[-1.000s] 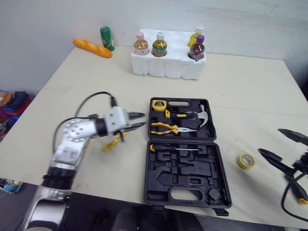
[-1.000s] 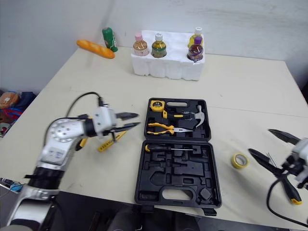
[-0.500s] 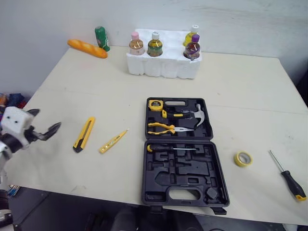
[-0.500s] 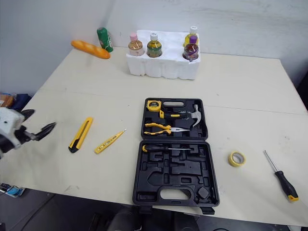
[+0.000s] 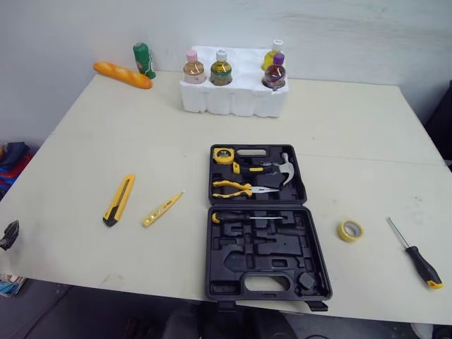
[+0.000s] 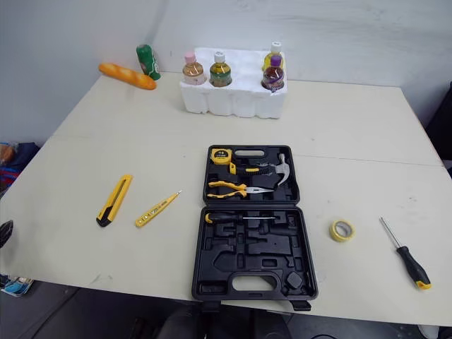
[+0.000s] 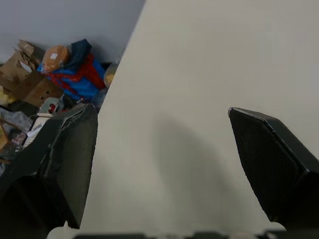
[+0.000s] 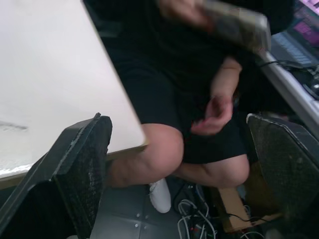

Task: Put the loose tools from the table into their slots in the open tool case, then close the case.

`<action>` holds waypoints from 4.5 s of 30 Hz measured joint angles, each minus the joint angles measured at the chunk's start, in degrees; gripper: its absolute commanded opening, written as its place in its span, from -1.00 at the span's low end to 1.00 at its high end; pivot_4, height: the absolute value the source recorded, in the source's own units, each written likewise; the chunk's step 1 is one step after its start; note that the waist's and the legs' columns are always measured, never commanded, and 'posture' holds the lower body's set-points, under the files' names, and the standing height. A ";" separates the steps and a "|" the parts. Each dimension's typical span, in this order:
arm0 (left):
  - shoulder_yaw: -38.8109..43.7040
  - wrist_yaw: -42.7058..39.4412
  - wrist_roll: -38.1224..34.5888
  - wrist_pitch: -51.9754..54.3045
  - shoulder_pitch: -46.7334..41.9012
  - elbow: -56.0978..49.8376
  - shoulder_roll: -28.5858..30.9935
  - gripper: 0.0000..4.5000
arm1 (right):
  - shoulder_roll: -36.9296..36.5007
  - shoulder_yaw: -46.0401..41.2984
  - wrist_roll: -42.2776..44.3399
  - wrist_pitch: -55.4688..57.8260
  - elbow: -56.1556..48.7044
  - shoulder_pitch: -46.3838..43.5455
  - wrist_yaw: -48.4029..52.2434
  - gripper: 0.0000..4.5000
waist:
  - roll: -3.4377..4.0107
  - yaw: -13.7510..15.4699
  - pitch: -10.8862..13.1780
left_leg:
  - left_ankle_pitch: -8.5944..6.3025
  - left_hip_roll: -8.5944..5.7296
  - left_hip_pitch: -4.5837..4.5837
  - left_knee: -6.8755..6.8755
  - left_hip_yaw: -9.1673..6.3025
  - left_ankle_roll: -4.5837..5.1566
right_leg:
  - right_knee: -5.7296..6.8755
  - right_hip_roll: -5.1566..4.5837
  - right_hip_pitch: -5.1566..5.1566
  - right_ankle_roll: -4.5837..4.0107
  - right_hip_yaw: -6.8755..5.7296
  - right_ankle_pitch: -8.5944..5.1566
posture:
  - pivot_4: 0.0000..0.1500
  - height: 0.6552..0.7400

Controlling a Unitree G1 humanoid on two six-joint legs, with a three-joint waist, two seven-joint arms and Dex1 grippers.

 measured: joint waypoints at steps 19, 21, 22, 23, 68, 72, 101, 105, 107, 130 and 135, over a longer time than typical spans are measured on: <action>-30.75 -16.30 -13.93 17.12 -17.27 -44.79 -9.54 0.96 | -4.69 4.44 12.74 30.85 -35.58 14.15 20.24 1.00 | 0.37 1.20 -0.16 | 0.22 0.24 -0.30 -0.01 0.46 0.12 | -0.13 0.42 -0.22 0.33 0.23 0.08 | 1.00 1.00; -34.11 -18.81 -16.32 20.86 -19.78 -47.67 -9.31 0.96 | -6.21 5.57 12.82 34.53 -40.65 15.72 21.76 1.00 | 0.32 1.34 -0.12 | 0.24 0.23 -0.28 0.01 0.44 0.15 | -0.14 0.42 -0.22 0.39 0.24 0.11 | 1.00 1.00; -35.53 -19.56 -17.31 22.41 -21.14 -48.86 -9.34 0.96 | -6.81 5.91 13.06 36.39 -42.74 15.81 21.93 1.00 | 0.30 1.37 -0.11 | 0.24 0.21 -0.31 0.04 0.44 0.15 | -0.14 0.41 -0.22 0.42 0.25 0.13 | 1.00 1.00; -36.83 -20.07 -18.96 24.51 -22.54 -50.35 -9.57 0.96 | -7.40 6.37 13.43 38.53 -44.84 15.63 21.76 1.00 | 0.27 1.39 -0.09 | 0.24 0.20 -0.33 0.07 0.44 0.15 | -0.15 0.40 -0.22 0.45 0.26 0.15 | 1.00 1.00; -41.01 -25.94 -42.74 40.92 -26.45 -61.65 -7.56 1.00 | -8.54 21.62 -2.17 48.10 -39.34 -3.50 15.08 -0.55 | 0.19 1.17 0.06 | 0.37 0.30 -0.47 0.28 0.36 -0.20 | -0.33 0.93 -0.26 0.60 0.51 0.07 | 1.00 1.00; -39.90 -27.55 -39.81 38.80 -26.27 -60.88 -5.41 1.00 | -9.24 21.83 -3.10 42.31 -41.93 -7.41 15.57 -0.55 | 0.44 1.37 0.12 | 0.39 0.26 -0.44 0.28 0.40 -0.21 | -0.30 0.99 -0.27 0.61 0.55 0.08 | 1.00 1.00; -35.22 -35.11 -21.54 24.98 -9.72 -56.69 1.51 1.00 | -27.36 74.65 -11.26 55.68 -66.07 -54.58 31.10 -0.55 | -0.09 1.24 0.61 | 0.15 0.68 -1.50 1.25 0.63 -0.06 | 0.39 0.97 -1.42 0.55 0.84 0.04 | 1.00 1.00; -34.71 -34.19 -21.22 24.70 -8.23 -57.33 1.50 1.00 | -27.01 77.01 -13.54 55.90 -66.01 -55.46 31.61 -0.55 | -0.09 1.24 0.61 | 0.16 0.68 -1.48 1.25 0.62 -0.06 | 0.56 0.97 -1.49 0.52 0.84 0.03 | 1.00 1.00; -34.59 -33.56 -21.21 24.73 -7.14 -57.59 1.42 1.00 | -27.01 77.79 -14.66 55.86 -65.87 -55.46 31.59 -0.55 | -0.09 1.24 0.61 | 0.16 0.68 -1.48 1.27 0.62 -0.06 | 0.59 0.97 -1.49 0.52 0.84 0.03 | 1.00 1.00; -34.70 -32.03 -20.03 23.83 -6.87 -57.73 1.33 1.00 | -24.76 78.52 -21.13 51.35 -61.50 -55.11 31.66 -0.55 | -0.10 1.16 0.60 | 0.20 0.69 -1.31 1.36 0.66 0.00 | 1.02 0.96 -1.50 0.41 0.86 0.04 | 1.00 1.00; -34.86 -32.02 -19.92 23.40 -6.96 -57.68 1.27 1.00 | -24.46 78.40 -21.12 51.15 -61.24 -55.06 31.68 -0.55 | -0.10 1.13 0.60 | 0.20 0.69 -1.29 1.36 0.66 0.01 | 1.04 0.96 -1.50 0.41 0.86 0.04 | 1.00 1.00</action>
